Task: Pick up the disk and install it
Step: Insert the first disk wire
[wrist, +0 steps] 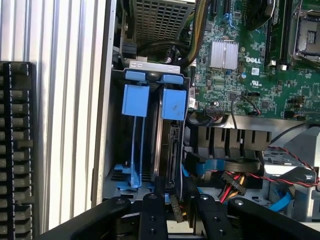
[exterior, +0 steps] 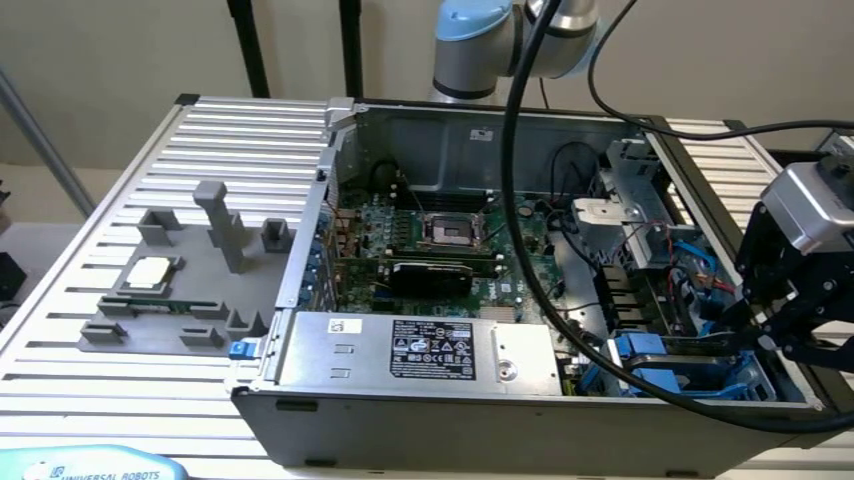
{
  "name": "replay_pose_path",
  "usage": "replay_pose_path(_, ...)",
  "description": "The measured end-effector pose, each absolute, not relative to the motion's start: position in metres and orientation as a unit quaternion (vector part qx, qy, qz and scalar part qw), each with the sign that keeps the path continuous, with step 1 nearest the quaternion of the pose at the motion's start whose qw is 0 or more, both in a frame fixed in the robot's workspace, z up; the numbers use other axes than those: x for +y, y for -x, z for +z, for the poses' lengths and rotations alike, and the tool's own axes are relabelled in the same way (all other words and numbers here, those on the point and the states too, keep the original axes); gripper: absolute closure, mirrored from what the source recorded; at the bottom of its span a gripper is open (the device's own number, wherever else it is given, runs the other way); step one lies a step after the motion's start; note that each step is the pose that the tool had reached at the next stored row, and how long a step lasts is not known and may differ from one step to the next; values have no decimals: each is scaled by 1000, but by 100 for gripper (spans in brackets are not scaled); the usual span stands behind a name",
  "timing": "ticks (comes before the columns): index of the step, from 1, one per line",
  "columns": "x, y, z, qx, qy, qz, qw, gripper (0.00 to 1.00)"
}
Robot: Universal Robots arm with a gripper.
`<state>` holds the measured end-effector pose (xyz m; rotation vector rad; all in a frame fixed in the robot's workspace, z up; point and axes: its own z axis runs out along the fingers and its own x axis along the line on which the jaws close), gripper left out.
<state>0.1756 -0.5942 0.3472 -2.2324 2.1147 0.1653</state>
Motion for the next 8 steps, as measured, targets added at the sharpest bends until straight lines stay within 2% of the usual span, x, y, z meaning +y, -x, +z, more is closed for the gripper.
replay_pose_path(5,-594,-177,347,684,726,57,34,71)
replay_pose_path(6,-594,-177,346,684,726,57,34,73)
replay_pose_path(7,-594,-177,346,684,727,57,35,80)
replay_pose_path(8,-594,-177,346,683,727,58,35,80)
